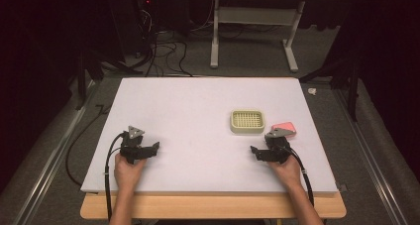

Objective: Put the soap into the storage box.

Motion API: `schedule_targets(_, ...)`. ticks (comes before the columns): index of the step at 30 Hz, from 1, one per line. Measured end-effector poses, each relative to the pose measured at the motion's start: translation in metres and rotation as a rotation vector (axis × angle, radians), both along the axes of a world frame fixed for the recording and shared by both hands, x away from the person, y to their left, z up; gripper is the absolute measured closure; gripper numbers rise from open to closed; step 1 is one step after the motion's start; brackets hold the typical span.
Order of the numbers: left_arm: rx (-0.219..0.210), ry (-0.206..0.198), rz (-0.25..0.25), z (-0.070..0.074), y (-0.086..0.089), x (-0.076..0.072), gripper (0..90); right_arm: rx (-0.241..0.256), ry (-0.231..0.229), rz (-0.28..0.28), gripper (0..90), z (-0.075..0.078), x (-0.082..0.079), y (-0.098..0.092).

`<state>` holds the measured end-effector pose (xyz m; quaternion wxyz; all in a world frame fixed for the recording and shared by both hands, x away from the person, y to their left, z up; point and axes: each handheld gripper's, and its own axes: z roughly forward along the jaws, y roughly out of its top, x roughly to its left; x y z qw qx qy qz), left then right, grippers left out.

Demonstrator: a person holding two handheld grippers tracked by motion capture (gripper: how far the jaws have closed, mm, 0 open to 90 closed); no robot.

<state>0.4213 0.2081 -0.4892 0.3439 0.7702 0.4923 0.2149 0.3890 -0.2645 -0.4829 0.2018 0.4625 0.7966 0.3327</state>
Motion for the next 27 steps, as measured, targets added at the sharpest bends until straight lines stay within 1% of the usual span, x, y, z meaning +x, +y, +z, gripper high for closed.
schedule_targets(15,-0.001,0.001,0.0,0.0,0.0002,0.0001,21.3,-0.003,-0.002,-0.002,27.9,-0.0001,-0.0002,0.0003)
schedule_targets(27,0.0,0.004,0.0,0.0002,0.0003,0.0001,21.3,-0.001,0.006,0.003,26.8,0.0004,0.0005,0.0)
